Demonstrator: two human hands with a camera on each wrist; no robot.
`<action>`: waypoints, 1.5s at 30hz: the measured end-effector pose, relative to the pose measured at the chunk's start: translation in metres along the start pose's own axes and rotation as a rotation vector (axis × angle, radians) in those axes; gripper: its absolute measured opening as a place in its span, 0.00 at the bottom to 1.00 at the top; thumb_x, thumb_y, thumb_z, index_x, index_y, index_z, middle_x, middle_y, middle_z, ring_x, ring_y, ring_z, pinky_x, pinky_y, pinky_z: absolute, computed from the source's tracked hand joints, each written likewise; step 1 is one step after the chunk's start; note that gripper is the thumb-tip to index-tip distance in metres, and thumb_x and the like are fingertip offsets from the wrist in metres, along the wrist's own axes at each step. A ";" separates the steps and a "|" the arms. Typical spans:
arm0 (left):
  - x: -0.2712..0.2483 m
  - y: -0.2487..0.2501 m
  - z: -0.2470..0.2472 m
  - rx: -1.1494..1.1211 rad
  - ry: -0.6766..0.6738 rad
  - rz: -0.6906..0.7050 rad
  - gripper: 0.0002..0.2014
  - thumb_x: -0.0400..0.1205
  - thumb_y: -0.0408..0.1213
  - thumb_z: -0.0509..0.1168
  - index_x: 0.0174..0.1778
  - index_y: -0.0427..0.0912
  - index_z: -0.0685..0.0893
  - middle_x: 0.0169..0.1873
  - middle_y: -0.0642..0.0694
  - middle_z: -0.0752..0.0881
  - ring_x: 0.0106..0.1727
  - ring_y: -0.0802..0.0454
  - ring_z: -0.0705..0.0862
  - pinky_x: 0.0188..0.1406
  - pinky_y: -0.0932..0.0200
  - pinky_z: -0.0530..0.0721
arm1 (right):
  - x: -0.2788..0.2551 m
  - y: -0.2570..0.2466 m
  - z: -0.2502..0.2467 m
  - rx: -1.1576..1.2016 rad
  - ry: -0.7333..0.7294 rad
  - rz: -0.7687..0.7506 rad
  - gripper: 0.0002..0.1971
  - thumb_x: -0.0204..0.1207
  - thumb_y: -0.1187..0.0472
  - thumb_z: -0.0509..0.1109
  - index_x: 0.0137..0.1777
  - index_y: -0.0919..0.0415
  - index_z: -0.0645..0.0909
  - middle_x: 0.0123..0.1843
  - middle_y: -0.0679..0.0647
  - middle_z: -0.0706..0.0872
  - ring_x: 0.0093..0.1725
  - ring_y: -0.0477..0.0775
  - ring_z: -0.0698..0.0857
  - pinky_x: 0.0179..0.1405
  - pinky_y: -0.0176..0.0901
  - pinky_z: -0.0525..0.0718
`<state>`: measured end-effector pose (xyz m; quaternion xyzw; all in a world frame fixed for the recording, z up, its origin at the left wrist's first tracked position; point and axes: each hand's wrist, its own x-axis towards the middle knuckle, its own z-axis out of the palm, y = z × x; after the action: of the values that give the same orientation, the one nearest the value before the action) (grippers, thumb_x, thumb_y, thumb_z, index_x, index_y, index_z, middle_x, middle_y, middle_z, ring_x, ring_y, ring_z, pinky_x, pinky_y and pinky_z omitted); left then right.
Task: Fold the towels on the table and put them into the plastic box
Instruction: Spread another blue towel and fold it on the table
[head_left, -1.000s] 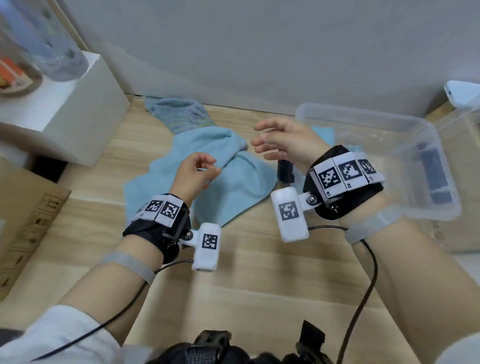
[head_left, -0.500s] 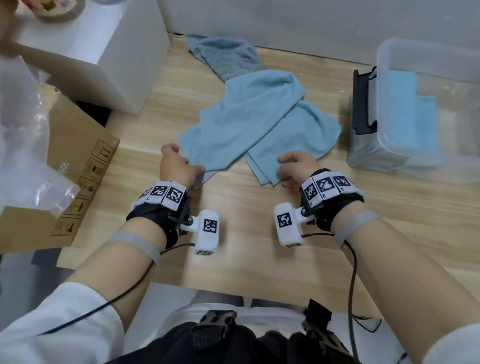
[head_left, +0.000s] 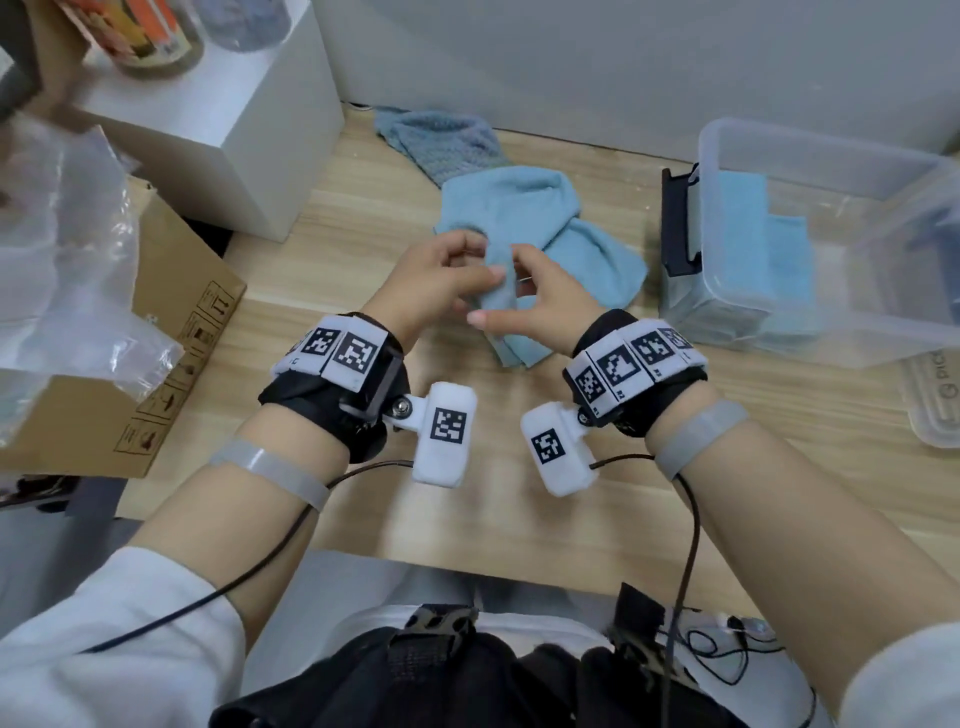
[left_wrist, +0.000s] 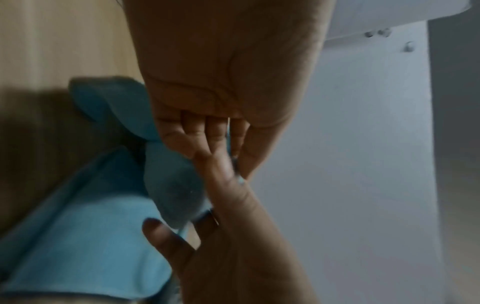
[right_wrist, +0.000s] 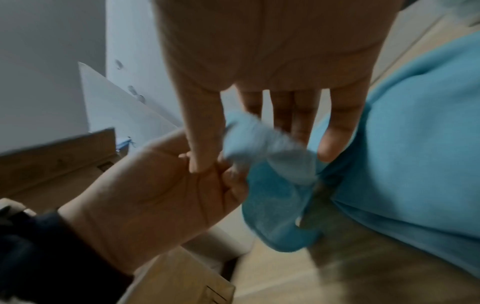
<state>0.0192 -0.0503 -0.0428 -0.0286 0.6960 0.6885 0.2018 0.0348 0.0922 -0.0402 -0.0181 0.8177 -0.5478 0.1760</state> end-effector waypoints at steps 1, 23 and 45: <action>-0.002 0.009 0.005 -0.024 -0.028 0.036 0.06 0.78 0.30 0.66 0.43 0.47 0.81 0.32 0.54 0.84 0.29 0.63 0.81 0.27 0.70 0.76 | -0.002 -0.009 -0.003 0.021 0.023 -0.031 0.24 0.67 0.64 0.77 0.61 0.58 0.71 0.45 0.42 0.78 0.45 0.37 0.78 0.42 0.21 0.76; -0.011 0.092 0.008 0.775 0.365 0.424 0.05 0.74 0.39 0.70 0.40 0.42 0.81 0.34 0.46 0.81 0.39 0.49 0.77 0.35 0.57 0.69 | -0.035 -0.095 -0.141 0.007 0.532 -0.351 0.14 0.64 0.70 0.68 0.31 0.47 0.79 0.27 0.38 0.83 0.30 0.33 0.78 0.36 0.25 0.75; -0.060 0.132 -0.045 0.033 0.193 0.465 0.14 0.79 0.41 0.63 0.31 0.47 0.89 0.27 0.54 0.89 0.29 0.60 0.85 0.35 0.65 0.82 | -0.063 -0.107 -0.153 0.382 0.320 -0.394 0.07 0.79 0.65 0.63 0.40 0.58 0.78 0.25 0.41 0.86 0.28 0.37 0.83 0.30 0.30 0.80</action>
<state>0.0217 -0.1020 0.1002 0.0698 0.7110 0.6991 -0.0289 0.0289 0.1992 0.1251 -0.0563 0.6981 -0.7109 -0.0639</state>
